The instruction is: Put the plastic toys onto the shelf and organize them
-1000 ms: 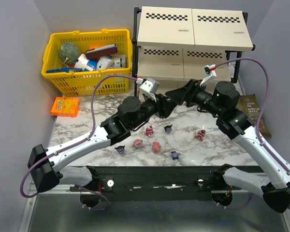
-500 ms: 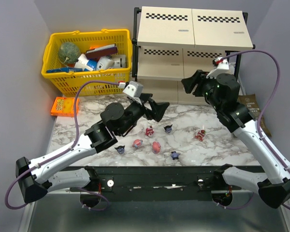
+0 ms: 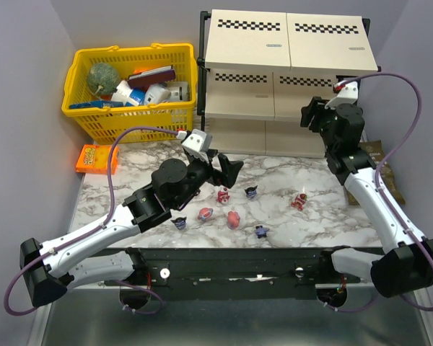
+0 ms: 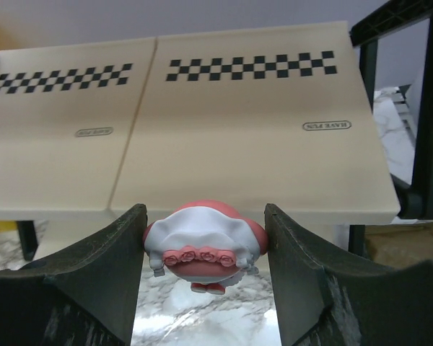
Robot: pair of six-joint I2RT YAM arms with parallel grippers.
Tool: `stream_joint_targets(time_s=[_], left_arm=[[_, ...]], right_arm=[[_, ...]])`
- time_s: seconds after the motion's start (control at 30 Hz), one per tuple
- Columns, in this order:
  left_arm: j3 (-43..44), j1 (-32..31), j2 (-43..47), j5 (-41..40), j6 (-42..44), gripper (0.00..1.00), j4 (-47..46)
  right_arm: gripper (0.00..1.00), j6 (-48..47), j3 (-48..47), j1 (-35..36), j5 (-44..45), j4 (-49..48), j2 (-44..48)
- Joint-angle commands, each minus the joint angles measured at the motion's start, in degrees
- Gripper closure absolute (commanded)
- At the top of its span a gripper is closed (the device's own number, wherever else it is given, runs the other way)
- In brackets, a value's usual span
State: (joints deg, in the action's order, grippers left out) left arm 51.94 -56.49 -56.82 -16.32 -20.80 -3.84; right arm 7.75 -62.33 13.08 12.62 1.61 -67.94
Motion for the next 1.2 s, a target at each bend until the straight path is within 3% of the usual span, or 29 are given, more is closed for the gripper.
stream_joint_targets(time_s=[0.0,0.63,1.17], left_arm=[[0.44,-0.20,0.57,-2.49,0.85,0.01,1.29],[-0.61,-0.11,1.80,-4.25,1.29,0.01,1.90],[-0.35,-0.02,1.36,-5.13,1.99,0.01,2.43]], right_arm=[[0.94,-2.91,1.68,-1.74,-1.46,-9.42,-1.92],[0.94,0.25,1.33,-9.03,-4.27,-18.39,-11.16],[0.87,-1.51,3.61,-9.57,-5.06,-27.00,-15.29]])
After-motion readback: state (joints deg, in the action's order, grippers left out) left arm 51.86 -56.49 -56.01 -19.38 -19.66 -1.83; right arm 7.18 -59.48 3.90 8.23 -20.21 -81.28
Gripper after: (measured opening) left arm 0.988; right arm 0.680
